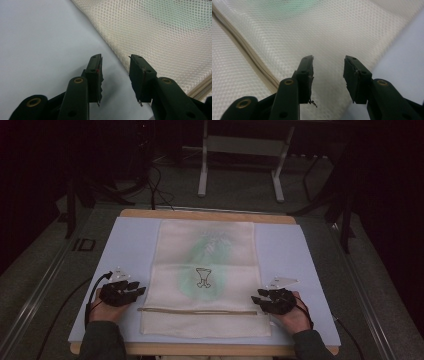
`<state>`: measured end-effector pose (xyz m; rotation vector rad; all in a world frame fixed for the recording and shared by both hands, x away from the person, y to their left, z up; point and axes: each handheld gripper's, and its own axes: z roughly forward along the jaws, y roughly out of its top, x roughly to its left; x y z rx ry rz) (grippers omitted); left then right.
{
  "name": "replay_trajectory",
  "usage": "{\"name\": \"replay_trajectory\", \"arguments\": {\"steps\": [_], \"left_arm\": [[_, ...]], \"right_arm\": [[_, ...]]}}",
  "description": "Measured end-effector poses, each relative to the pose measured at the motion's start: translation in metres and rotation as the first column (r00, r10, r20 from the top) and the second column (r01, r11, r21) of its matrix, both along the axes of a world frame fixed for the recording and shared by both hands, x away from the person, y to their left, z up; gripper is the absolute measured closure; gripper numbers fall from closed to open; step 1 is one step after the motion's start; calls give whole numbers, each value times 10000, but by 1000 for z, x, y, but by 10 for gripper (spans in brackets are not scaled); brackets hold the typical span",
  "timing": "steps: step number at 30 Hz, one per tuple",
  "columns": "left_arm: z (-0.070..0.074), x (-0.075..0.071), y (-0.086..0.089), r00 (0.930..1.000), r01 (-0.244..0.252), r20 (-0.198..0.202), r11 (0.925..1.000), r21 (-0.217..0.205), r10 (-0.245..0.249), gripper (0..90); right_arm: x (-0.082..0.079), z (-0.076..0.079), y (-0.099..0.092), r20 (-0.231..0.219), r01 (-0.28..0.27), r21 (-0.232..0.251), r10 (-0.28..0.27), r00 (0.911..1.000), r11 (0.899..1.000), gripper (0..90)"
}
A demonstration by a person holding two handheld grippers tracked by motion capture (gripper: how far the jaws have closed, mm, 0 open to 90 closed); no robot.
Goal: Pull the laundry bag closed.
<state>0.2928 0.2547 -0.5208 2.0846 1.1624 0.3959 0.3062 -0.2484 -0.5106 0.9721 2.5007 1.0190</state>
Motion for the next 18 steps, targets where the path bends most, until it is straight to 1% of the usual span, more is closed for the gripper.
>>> {"name": "replay_trajectory", "arguments": {"steps": [3, 5, 7, 10, 11, 14, 18], "left_arm": [[0, 0, 0, 10000, -1, -34, 10000, 6, 1, 620], [0, 0, 0, 10000, 28, -47, 10000, -1, -28, 622], [0, 0, 1, 9999, 84, -56, 10000, -37, -84, 624], [1, 0, 1, 9999, 117, -26, 9999, 0, -117, 624], [1, 0, 1, 9999, 117, -26, 9999, 0, -117, 623], [1, 0, 2, 10000, 94, 8, 10000, -25, -94, 624], [0, 0, 3, 10000, 38, 11, 10000, -15, -38, 617]], "right_arm": [[0, 2, 4, 48, -140, 30, 140, 9999, 9999, 594], [0, 3, 8, -7, -216, 154, 216, 9998, 9996, 594], [1, 3, 11, 30, -321, 121, 320, 9995, 9994, 594], [1, 3, 20, -73, -503, 165, 504, 9987, 9986, 612], [1, 3, 20, -73, -503, 165, 504, 9987, 9986, 612], [0, 5, 29, -79, -709, 194, 711, 9974, 9973, 611], [1, 5, 37, -185, -779, 215, 783, 9968, 9967, 611]]}}
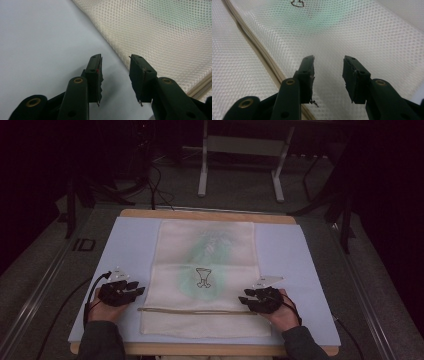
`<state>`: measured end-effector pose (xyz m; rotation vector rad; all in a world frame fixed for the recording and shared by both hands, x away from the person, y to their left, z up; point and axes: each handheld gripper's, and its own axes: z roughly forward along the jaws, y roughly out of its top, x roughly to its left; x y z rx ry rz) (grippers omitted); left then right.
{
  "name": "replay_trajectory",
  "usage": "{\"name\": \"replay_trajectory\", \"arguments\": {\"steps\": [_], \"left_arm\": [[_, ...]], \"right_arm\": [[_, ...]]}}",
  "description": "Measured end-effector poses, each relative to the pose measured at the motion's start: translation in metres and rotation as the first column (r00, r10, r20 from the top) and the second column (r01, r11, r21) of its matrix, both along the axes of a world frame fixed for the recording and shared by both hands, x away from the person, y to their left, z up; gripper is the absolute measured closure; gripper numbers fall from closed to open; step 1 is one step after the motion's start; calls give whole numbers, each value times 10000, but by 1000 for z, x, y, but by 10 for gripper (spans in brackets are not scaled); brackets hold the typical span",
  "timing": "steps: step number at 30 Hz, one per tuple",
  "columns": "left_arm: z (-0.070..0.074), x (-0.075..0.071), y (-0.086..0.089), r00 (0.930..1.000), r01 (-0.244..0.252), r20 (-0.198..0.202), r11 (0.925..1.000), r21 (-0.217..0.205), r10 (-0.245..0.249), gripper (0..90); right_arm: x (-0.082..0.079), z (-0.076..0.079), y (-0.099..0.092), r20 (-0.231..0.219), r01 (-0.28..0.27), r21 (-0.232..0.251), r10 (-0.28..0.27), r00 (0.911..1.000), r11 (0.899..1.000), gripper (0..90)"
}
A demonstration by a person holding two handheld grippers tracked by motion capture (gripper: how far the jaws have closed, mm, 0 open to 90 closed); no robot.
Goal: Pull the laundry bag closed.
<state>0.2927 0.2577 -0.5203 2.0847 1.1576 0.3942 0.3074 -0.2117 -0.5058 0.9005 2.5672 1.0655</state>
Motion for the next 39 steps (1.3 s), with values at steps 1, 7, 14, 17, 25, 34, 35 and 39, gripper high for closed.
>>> {"name": "replay_trajectory", "arguments": {"steps": [1, 7, 14, 17, 25, 34, 35, 39], "left_arm": [[0, 0, 0, 10000, -2, 9, 10000, 9, 2, 616], [0, 0, 0, 10000, -4, 43, 10000, 32, 4, 613], [0, 0, 0, 10000, 33, 51, 10000, 37, -33, 615], [1, 0, 0, 10000, 48, 54, 10000, 35, -48, 617], [1, 1, 0, 10000, 46, 37, 10000, -28, -46, 619], [1, 1, 0, 10000, 62, 16, 10000, -56, -62, 621], [1, 1, 0, 10000, 62, 16, 10000, -56, -62, 621], [0, 1, 0, 10000, 70, -10, 10000, -32, -70, 620]], "right_arm": [[0, 0, 2, -10, -39, -19, 39, 10000, 10000, 611], [0, 0, 11, 37, -264, -115, 265, 9996, 9996, 610], [2, -1, 30, 36, -598, -117, 598, 9982, 9981, 604], [2, 0, 34, 35, -696, -130, 697, 9976, 9975, 604], [2, 0, 51, 151, -1081, -144, 1084, 9940, 9940, 597], [2, 3, 64, 182, -1326, -130, 1328, 9910, 9911, 591], [2, 3, 64, 182, -1326, -130, 1328, 9910, 9911, 591], [2, 3, 70, 178, -1507, -269, 1512, 9883, 9882, 588]]}}
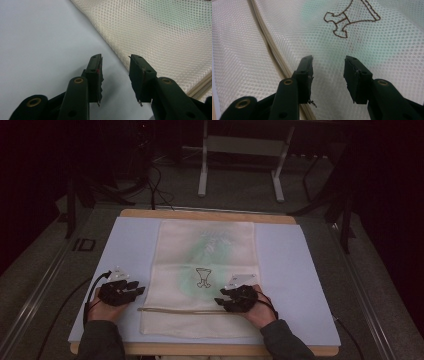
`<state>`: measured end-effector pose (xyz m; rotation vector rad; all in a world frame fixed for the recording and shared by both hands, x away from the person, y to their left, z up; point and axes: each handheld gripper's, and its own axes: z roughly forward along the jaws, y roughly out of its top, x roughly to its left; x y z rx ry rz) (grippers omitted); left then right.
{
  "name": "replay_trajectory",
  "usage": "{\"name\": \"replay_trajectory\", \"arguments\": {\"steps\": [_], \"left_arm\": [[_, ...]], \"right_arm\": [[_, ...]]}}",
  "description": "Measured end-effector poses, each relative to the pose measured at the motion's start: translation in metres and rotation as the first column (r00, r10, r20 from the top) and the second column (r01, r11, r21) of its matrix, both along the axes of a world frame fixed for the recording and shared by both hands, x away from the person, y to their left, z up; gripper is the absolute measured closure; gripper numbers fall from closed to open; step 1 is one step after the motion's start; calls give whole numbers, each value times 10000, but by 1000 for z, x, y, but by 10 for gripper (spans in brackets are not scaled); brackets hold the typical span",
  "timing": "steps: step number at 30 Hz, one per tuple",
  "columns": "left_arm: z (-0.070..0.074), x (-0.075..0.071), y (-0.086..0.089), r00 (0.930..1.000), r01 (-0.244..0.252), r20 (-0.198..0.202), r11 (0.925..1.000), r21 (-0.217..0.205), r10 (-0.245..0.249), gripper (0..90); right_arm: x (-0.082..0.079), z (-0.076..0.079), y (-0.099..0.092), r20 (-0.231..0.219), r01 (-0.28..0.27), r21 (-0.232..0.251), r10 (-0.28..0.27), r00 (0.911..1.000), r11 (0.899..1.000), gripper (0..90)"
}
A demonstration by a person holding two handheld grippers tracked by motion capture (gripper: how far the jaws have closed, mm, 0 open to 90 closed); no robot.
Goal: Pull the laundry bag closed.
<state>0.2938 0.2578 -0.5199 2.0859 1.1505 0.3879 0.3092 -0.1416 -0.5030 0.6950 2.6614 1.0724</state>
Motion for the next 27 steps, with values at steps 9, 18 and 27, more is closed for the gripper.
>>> {"name": "replay_trajectory", "arguments": {"steps": [9, 18, 27], "left_arm": [[0, 0, -1, 10000, 70, -19, 10000, -7, -70, 620], [0, 1, -1, 9999, 97, -33, 10000, -14, -97, 620], [0, 1, -1, 9999, 129, -39, 9999, -2, -129, 620]], "right_arm": [[-1, 0, 13, 58, -253, 91, 253, 9997, 9996, 579], [-4, 0, 27, 54, -508, 87, 508, 9987, 9987, 575], [-4, 0, 40, 94, -830, 66, 829, 9965, 9965, 571]]}}
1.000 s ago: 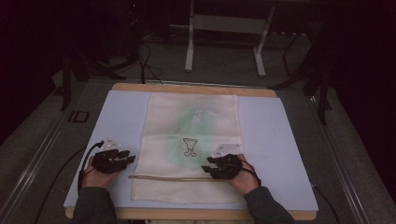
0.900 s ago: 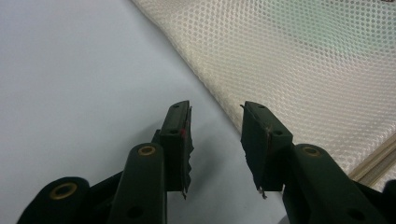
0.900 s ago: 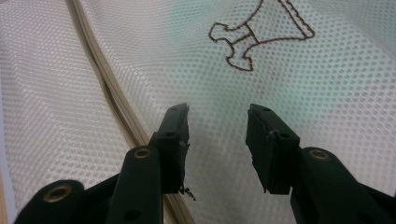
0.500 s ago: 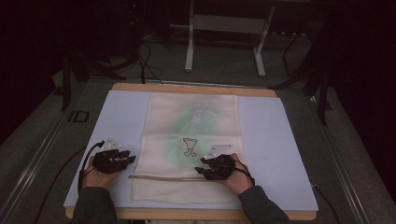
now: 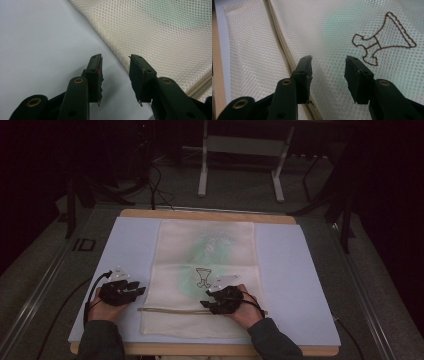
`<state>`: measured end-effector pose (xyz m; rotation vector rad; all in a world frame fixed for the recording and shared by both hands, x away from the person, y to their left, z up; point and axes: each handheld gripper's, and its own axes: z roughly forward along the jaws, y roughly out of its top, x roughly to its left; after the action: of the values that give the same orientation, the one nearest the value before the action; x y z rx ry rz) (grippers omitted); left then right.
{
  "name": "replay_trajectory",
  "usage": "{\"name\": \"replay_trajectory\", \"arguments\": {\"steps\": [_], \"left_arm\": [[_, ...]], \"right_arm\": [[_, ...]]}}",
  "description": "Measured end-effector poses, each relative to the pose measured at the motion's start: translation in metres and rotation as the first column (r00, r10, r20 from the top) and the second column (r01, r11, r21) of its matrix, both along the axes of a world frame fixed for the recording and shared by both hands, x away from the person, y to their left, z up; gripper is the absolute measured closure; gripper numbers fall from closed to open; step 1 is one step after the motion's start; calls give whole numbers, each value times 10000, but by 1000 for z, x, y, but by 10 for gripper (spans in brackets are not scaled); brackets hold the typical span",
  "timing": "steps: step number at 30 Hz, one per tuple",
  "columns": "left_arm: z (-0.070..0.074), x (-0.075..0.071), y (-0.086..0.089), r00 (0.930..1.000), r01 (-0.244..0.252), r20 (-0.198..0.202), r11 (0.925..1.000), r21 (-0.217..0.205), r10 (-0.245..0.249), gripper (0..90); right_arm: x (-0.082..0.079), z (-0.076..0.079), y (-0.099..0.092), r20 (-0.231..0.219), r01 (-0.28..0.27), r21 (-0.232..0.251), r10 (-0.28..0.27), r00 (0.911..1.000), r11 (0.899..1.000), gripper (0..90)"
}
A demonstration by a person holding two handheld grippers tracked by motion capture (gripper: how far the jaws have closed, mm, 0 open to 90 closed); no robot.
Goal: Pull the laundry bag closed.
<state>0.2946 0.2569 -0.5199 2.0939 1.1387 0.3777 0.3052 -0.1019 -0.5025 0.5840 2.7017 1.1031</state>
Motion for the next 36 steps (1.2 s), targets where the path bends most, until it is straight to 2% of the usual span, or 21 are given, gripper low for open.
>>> {"name": "replay_trajectory", "arguments": {"steps": [36], "left_arm": [[1, 0, 0, 10000, 14, 4, 10000, -70, -14, 621]], "right_arm": [[-2, 3, 41, 116, -805, 138, 803, 9967, 9967, 564]]}}
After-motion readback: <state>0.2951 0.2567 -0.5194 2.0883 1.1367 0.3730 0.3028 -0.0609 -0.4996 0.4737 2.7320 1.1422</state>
